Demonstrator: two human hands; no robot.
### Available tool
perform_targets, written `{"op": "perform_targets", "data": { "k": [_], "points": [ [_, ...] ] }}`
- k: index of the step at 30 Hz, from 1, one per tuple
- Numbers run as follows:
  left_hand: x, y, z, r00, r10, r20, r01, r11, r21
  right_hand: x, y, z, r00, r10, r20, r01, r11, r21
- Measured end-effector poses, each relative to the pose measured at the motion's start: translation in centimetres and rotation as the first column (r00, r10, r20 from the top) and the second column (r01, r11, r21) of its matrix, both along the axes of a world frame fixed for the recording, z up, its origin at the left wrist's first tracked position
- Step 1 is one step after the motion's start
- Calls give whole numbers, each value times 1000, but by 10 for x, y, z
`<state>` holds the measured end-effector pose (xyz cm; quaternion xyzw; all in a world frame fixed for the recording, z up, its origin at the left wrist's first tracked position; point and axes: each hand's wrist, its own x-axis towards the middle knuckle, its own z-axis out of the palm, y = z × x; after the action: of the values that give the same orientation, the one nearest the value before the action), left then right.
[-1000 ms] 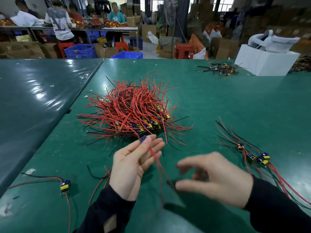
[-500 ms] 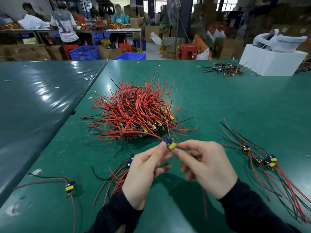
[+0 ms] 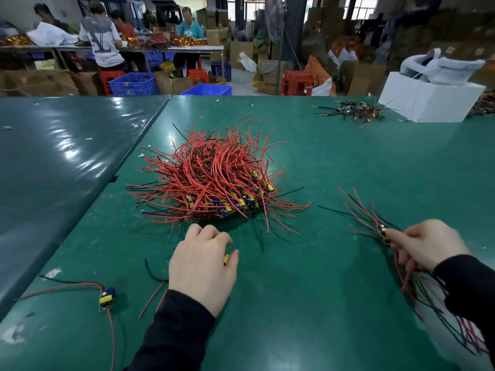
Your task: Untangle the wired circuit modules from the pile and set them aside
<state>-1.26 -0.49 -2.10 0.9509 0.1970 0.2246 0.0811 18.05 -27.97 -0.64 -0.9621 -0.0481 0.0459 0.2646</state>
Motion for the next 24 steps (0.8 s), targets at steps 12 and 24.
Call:
{"op": "perform_targets", "data": {
  "k": [12, 24],
  "points": [
    [-1, 17, -10, 927, 41, -372, -66, 996, -55, -12, -8, 64, 893, 196, 405, -204, 979, -23],
    [12, -29, 20, 990, -114, 87, 137, 932, -336, -81, 137, -18, 691, 677, -253, -338, 612, 716]
  ]
}}
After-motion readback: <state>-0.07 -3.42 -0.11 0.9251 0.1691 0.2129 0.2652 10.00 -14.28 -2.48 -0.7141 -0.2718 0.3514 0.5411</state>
